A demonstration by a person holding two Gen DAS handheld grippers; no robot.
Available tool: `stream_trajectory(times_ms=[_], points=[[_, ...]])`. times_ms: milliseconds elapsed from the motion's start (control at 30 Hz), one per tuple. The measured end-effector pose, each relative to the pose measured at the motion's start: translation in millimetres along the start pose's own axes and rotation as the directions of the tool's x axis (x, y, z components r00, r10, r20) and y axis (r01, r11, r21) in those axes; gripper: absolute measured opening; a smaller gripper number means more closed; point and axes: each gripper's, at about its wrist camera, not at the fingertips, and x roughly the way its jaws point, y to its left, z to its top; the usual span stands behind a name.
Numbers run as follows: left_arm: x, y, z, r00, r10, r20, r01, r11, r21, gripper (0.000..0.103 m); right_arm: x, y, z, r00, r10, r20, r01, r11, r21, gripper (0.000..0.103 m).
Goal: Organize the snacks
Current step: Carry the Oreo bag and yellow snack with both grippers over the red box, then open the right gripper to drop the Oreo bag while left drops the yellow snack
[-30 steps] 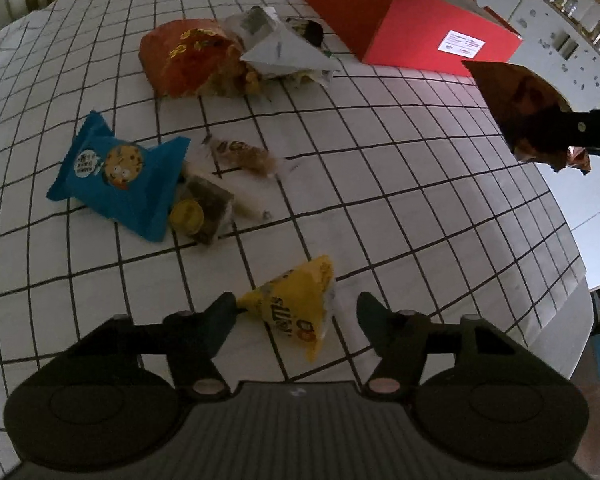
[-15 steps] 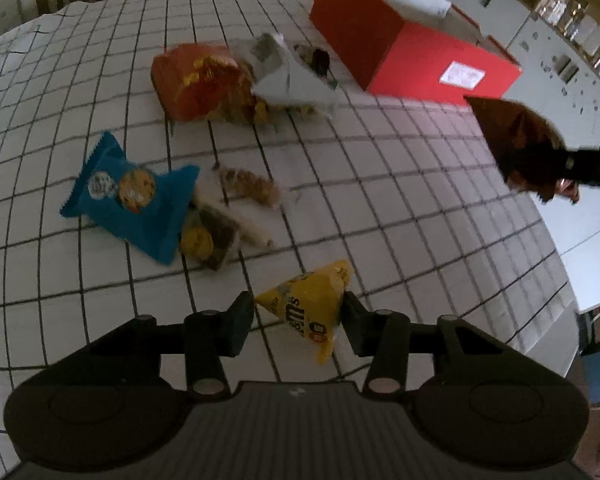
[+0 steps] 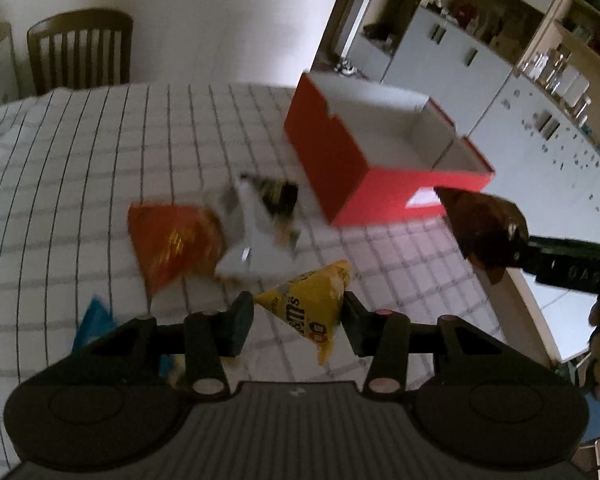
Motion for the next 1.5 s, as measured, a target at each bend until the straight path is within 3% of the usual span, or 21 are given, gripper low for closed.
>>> stream_trajectory(times_ms=[367, 700, 1100, 1500], points=[[38.7, -61.3, 81.7, 0.998, 0.007, 0.067, -0.014, 0.993, 0.116, 0.047, 25.2, -44.7, 56.5, 0.998, -0.051, 0.047, 0.053, 0.998, -0.035, 0.062], [111.3, -108.6, 140.6, 0.999, 0.024, 0.038, -0.028, 0.99, 0.135, 0.047, 72.8, -93.2, 96.3, 0.997, -0.083, 0.008, 0.083, 0.994, -0.07, 0.062], [188.0, -134.8, 159.9, 0.994, 0.095, -0.055, -0.086, 0.984, 0.156, 0.047, 125.1, -118.9, 104.8, 0.995, -0.068, -0.068, 0.056, 0.984, -0.17, 0.062], [234.1, -150.0, 157.7, 0.977, 0.164, -0.139, -0.136, 0.971, 0.196, 0.048, 150.5, -127.3, 105.0, 0.989, -0.072, -0.129, 0.04, 0.972, -0.232, 0.064]])
